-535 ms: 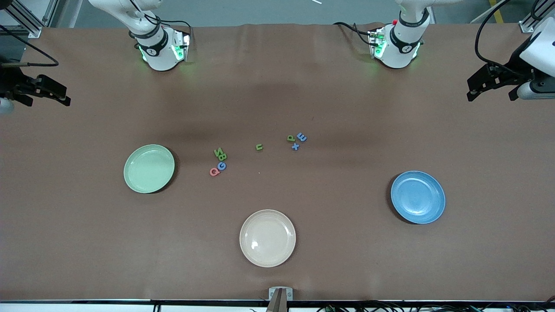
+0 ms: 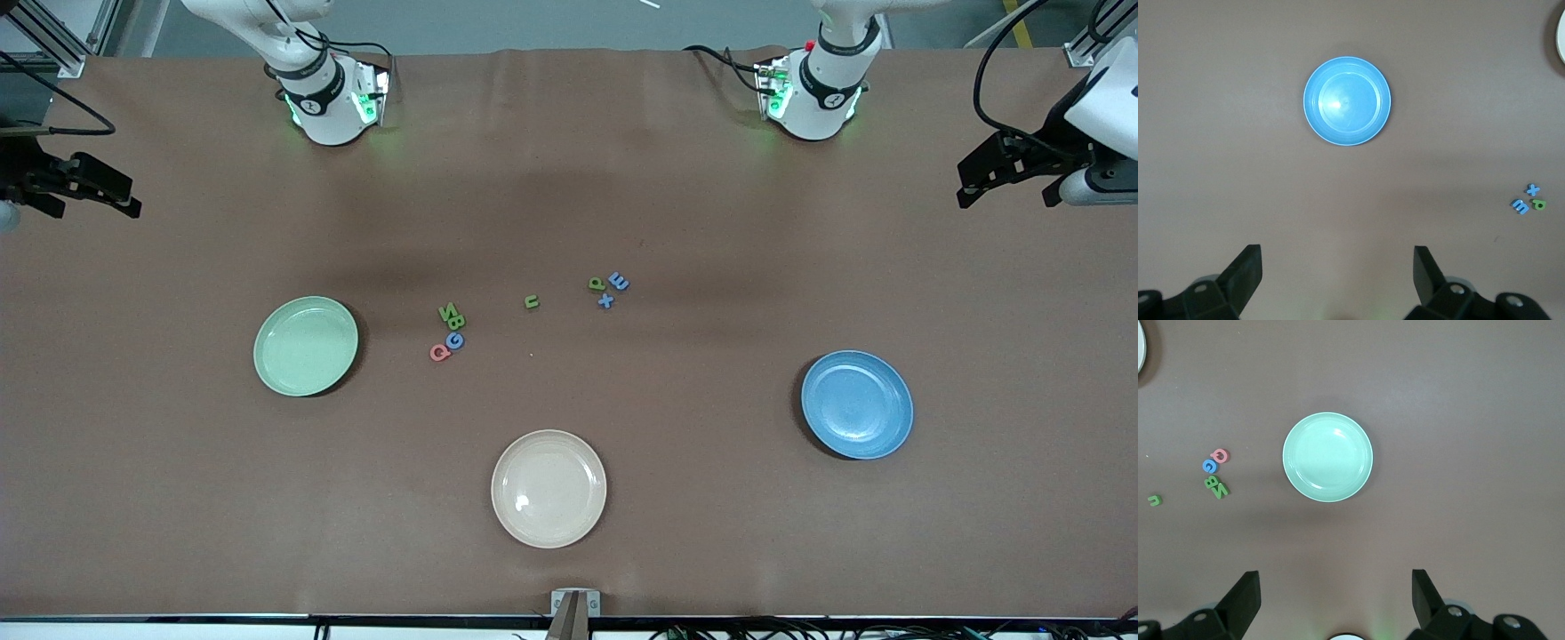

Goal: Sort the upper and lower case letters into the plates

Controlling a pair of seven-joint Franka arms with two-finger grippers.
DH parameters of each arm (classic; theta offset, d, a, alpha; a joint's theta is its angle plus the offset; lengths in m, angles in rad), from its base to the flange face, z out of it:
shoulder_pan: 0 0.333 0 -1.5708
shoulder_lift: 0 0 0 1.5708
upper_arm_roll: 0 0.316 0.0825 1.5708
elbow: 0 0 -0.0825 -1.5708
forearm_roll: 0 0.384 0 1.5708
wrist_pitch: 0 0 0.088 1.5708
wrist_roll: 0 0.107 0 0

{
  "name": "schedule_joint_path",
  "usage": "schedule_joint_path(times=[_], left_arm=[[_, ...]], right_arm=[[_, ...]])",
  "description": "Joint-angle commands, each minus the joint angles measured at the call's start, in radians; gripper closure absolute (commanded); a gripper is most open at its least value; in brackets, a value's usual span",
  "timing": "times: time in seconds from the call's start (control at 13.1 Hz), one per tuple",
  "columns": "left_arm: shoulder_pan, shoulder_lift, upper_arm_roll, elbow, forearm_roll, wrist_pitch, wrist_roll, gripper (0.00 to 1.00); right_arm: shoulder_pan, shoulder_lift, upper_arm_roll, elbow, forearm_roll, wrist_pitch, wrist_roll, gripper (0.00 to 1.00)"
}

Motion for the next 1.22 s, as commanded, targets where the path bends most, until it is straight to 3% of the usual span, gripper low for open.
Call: schedule_joint_path(times=[0.0, 0.31, 0.69, 0.99, 1.15], left_arm=[[-0.006, 0.022, -0.006, -0.007, -0.012, -0.013, -0.013, 0.0], [-0.003, 0.051, -0.139, -0.096, -0.047, 0.028, -0.269, 0.0], [-0.006, 0.06, -0.317, -0.358, -0.084, 0.353, -0.609, 0.0], [-0.03, 0.27, -0.489, -0.385, -0.069, 0.594, -0.951, 0.02], [-0.098, 0.341, -0.489, -0.388, -0.011, 0.647, -1.087, 0.07]], right_arm=[[-0.014, -0.031, 0.009, -0.032, 0.021, 0.024, 0.003, 0.0], [-0.011, -0.034, 0.011, -0.032, 0.027, 0.033, 0.003, 0.0], [-0.01, -0.031, 0.012, -0.028, 0.027, 0.03, 0.003, 0.0], [-0.011, -0.01, 0.012, 0.026, 0.027, 0.016, 0.006, 0.0], [-0.013, 0.019, 0.011, 0.034, 0.025, 0.013, 0.009, 0.0]])
